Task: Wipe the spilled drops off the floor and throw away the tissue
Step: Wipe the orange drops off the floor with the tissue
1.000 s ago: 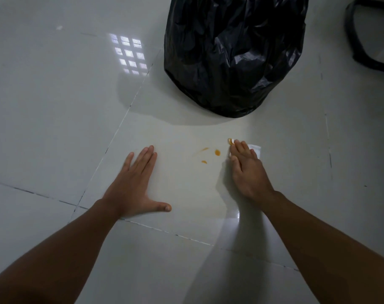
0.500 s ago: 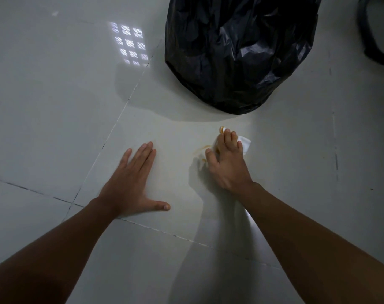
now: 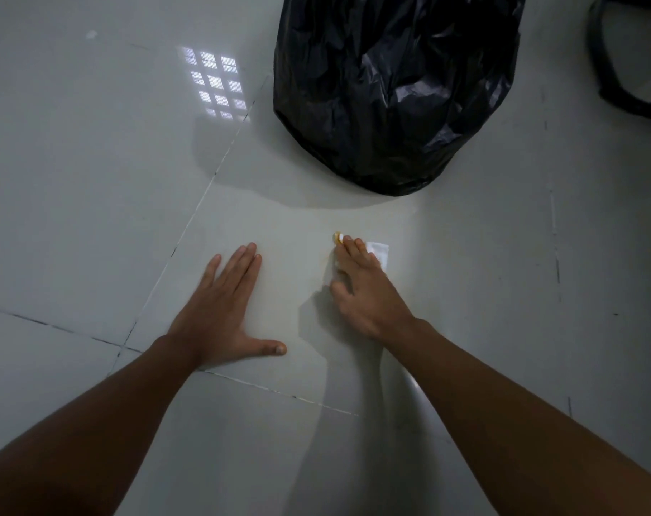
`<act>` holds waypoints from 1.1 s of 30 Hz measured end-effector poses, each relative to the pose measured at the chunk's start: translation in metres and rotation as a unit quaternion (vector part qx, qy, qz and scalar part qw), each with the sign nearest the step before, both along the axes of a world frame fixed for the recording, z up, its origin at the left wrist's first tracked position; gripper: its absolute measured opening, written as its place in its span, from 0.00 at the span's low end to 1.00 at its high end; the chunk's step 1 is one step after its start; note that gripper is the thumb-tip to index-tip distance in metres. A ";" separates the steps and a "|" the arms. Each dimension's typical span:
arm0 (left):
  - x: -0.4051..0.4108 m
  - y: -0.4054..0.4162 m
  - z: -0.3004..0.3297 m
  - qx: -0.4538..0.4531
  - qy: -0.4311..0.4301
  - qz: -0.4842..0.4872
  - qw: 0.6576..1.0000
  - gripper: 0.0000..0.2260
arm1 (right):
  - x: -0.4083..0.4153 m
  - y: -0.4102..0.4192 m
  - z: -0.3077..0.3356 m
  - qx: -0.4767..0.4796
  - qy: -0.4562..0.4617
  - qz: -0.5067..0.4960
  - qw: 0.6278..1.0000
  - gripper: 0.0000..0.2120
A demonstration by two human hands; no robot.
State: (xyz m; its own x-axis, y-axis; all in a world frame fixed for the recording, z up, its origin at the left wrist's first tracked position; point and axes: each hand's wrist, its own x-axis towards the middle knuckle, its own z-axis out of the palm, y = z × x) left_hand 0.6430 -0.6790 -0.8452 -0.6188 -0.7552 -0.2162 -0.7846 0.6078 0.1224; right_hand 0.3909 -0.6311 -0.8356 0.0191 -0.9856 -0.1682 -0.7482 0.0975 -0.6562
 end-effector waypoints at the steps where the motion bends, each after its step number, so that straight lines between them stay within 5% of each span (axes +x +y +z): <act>1: 0.000 0.000 0.001 0.002 0.001 0.000 1.000 0.64 | -0.007 0.001 0.001 -0.005 -0.002 0.000 1.000 0.32; 10: 0.001 0.000 -0.001 0.000 -0.003 0.001 1.000 0.64 | -0.019 -0.001 -0.006 0.032 0.096 0.072 0.992 0.37; 33: 0.001 -0.002 -0.002 0.020 0.008 0.000 1.000 0.69 | 0.014 0.008 -0.004 -0.006 0.110 0.184 0.977 0.39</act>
